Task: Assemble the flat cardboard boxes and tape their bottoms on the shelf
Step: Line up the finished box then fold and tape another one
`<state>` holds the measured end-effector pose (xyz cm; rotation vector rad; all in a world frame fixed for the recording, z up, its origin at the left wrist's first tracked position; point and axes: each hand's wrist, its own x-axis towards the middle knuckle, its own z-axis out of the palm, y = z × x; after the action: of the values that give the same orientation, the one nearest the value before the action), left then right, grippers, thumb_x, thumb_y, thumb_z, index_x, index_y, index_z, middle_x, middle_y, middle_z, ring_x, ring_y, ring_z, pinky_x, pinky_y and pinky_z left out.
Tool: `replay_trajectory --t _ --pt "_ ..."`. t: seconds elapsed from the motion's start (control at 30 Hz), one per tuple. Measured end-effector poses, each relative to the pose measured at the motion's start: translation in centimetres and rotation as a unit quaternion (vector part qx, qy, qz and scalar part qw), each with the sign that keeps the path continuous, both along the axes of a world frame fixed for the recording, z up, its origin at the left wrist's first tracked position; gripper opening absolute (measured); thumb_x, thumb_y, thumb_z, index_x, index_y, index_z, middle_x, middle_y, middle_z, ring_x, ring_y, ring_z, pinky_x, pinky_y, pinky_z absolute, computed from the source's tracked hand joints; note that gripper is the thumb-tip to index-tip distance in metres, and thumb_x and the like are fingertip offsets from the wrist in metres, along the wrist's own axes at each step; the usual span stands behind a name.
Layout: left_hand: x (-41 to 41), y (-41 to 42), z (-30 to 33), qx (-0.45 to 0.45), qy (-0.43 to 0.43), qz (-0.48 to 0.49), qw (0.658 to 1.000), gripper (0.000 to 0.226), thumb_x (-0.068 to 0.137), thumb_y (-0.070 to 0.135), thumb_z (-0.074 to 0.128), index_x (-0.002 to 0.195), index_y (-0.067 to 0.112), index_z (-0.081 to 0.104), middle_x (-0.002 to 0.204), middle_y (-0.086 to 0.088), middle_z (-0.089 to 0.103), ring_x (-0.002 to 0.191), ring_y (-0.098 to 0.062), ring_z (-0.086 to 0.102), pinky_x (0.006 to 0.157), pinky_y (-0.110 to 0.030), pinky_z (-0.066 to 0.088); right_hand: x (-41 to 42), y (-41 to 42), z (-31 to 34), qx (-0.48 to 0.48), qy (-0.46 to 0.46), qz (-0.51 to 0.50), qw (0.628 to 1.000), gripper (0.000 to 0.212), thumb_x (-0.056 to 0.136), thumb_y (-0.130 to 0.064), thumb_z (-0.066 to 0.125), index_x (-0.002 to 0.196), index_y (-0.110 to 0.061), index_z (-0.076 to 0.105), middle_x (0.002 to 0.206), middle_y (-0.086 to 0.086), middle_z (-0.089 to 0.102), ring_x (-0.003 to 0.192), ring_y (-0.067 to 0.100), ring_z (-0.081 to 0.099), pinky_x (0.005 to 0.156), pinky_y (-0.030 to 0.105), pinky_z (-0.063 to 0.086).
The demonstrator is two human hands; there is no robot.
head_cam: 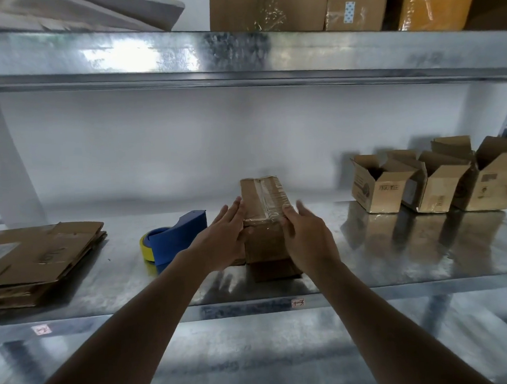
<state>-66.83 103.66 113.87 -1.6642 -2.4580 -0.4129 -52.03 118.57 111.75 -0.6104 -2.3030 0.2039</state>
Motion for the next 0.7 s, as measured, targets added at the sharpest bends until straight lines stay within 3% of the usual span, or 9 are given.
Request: replay_trajectory --t 0.07,0.13,0.23,0.33,0.43,0.5,0.57,0.63,0.7 --pt "-0.2 0.0 -0.2 -0.008 -0.052 -0.015 0.999 0.081 0.108 0.045 0.043 0.165 0.019 -0.008 0.171 0.004 -0.014 0.157 -0.020 -0.012 0.126 -0.037 -0.001 -0.4 -1.0 0.2 0.034 0.000 0.021 0.999 0.049 0.109 -0.044 0.043 0.152 -0.022 0.050 0.174 0.006 0.013 0.153 0.030 0.032 0.120 0.043 0.038" --pt "-0.3 -0.4 -0.3 -0.010 -0.082 -0.051 0.995 0.095 0.100 0.051 0.059 0.165 0.028 -0.007 0.171 0.012 -0.013 0.157 -0.017 -0.015 0.128 -0.042 0.004 -0.8 -1.6 0.5 0.063 -0.006 0.054 0.997 0.055 0.108 -0.053 0.037 0.154 -0.025 0.048 0.173 0.002 0.016 0.158 0.025 0.020 0.126 0.045 0.026" --pt "-0.5 -0.9 -0.1 -0.012 -0.059 -0.101 0.993 0.100 0.095 0.042 0.070 0.165 0.033 -0.002 0.170 0.017 -0.011 0.155 -0.011 -0.020 0.125 -0.033 0.001 -0.9 -2.5 0.9 0.044 -0.018 0.039 0.998 0.073 0.100 -0.071 0.022 0.146 -0.026 0.058 0.157 -0.001 0.051 0.149 0.020 0.041 0.126 0.043 0.028" --pt "-0.5 -1.0 0.0 -0.017 -0.049 -0.094 0.994 0.100 0.097 0.031 0.070 0.165 0.032 -0.003 0.171 0.017 -0.010 0.156 -0.010 -0.018 0.126 -0.034 0.006 -0.9 -2.8 0.8 0.017 0.006 0.008 1.000 0.064 0.100 -0.066 0.040 0.132 -0.020 0.070 0.134 0.000 0.070 0.132 0.021 0.059 0.119 0.041 0.040" --pt "-0.2 -0.9 -0.2 -0.019 -0.050 -0.093 0.994 0.101 0.097 0.024 0.069 0.164 0.033 -0.006 0.171 0.016 -0.011 0.156 -0.009 -0.016 0.126 -0.034 0.011 -1.3 -3.1 1.2 -0.012 0.035 -0.008 0.999 0.043 0.101 -0.053 0.055 0.127 -0.024 0.074 0.122 -0.004 0.075 0.118 0.017 0.066 0.113 0.033 0.040" --pt "0.0 -0.8 -0.2 -0.019 -0.051 -0.090 0.994 0.100 0.098 0.025 0.068 0.164 0.031 -0.006 0.171 0.014 -0.012 0.155 -0.007 -0.016 0.126 -0.033 0.013 -1.7 -3.5 1.4 -0.025 0.033 -0.033 0.999 0.039 0.101 -0.051 0.056 0.124 -0.026 0.075 0.119 -0.005 0.076 0.117 0.015 0.066 0.121 0.030 0.020" --pt "0.0 -0.7 -0.3 -0.013 -0.056 -0.080 0.995 0.096 0.100 0.026 0.066 0.165 0.028 -0.006 0.171 0.011 -0.012 0.152 -0.004 -0.017 0.127 -0.034 0.012 -2.0 -3.8 1.4 -0.016 0.012 -0.056 0.998 0.041 0.101 -0.055 0.053 0.120 -0.027 0.076 0.118 -0.004 0.077 0.120 0.016 0.066 0.130 0.039 0.005" --pt "-0.3 -0.6 -0.4 -0.010 -0.057 -0.063 0.996 0.094 0.101 0.022 0.064 0.165 0.026 -0.006 0.171 0.009 -0.013 0.152 -0.005 -0.014 0.130 -0.036 0.013 -1.8 -4.0 1.3 0.007 -0.013 -0.063 0.998 0.052 0.099 -0.066 0.047 0.121 -0.027 0.076 0.119 -0.004 0.076 0.122 0.017 0.066 0.131 0.045 0.005" --pt "-0.6 -0.5 -0.5 -0.003 -0.060 -0.049 0.997 0.093 0.101 0.018 0.062 0.165 0.026 -0.005 0.171 0.009 -0.014 0.156 -0.010 -0.010 0.129 -0.038 0.017 -1.3 -4.0 1.5 0.015 -0.030 -0.051 0.998 0.068 0.093 -0.077 0.041 0.122 -0.026 0.075 0.120 -0.004 0.076 0.120 0.018 0.067 0.130 0.045 0.015"
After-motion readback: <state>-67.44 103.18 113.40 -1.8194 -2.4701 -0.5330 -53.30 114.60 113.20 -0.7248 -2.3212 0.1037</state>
